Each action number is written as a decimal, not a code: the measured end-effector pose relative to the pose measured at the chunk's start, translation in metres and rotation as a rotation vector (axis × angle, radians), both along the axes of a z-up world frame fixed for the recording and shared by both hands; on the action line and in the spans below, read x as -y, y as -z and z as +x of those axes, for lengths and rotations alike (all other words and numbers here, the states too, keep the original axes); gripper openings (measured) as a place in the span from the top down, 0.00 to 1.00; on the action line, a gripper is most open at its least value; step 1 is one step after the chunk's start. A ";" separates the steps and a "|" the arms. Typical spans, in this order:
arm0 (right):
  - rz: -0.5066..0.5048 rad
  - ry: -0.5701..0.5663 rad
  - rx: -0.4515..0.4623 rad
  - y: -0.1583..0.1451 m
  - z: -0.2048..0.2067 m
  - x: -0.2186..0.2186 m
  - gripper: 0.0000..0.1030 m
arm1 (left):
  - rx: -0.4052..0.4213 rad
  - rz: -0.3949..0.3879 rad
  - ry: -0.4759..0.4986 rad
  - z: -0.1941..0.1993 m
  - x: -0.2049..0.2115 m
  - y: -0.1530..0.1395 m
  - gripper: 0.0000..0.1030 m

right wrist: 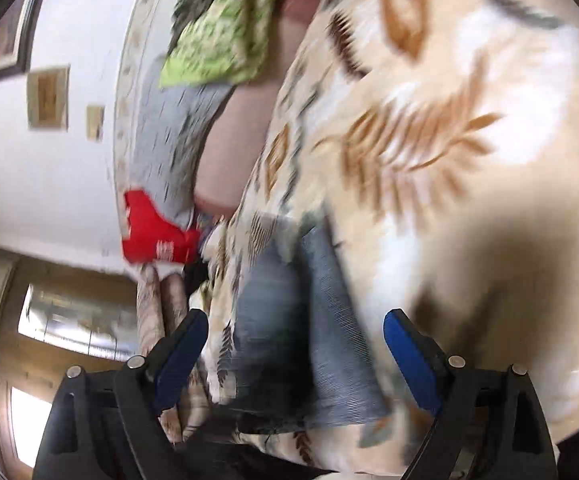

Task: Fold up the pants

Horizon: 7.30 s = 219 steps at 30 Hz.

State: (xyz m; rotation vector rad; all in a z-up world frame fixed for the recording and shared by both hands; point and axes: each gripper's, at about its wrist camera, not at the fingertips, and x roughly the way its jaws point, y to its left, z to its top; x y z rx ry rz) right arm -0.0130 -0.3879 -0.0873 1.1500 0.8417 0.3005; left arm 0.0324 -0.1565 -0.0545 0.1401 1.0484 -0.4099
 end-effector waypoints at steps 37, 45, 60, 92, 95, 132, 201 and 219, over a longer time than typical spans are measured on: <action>-0.082 -0.294 0.017 -0.050 0.050 -0.105 0.11 | 0.172 0.158 -0.242 0.013 -0.139 -0.006 0.20; -0.218 -0.321 -0.138 -0.001 0.152 -0.108 0.14 | 0.148 0.119 -0.243 0.012 -0.143 -0.008 0.20; -0.888 -0.722 -0.008 -0.108 0.219 -0.266 0.00 | -0.140 -0.272 -0.350 0.028 -0.186 0.013 0.14; -0.787 -0.535 -0.126 -0.025 0.158 -0.194 0.25 | -0.069 -0.270 -0.362 0.017 -0.183 0.014 0.13; -0.814 -0.546 -0.101 -0.021 0.151 -0.199 0.23 | -0.061 -0.267 -0.367 0.014 -0.183 0.013 0.12; -0.400 -0.336 0.017 -0.029 0.008 -0.116 0.17 | -0.010 -0.218 -0.486 0.001 -0.216 -0.011 0.07; -0.128 -0.413 0.037 -0.043 0.061 -0.115 0.09 | 0.109 -0.028 -0.326 -0.010 -0.180 -0.037 0.05; -0.317 -0.476 -0.034 -0.016 0.037 -0.143 0.07 | 0.070 -0.001 -0.431 -0.005 -0.211 -0.031 0.05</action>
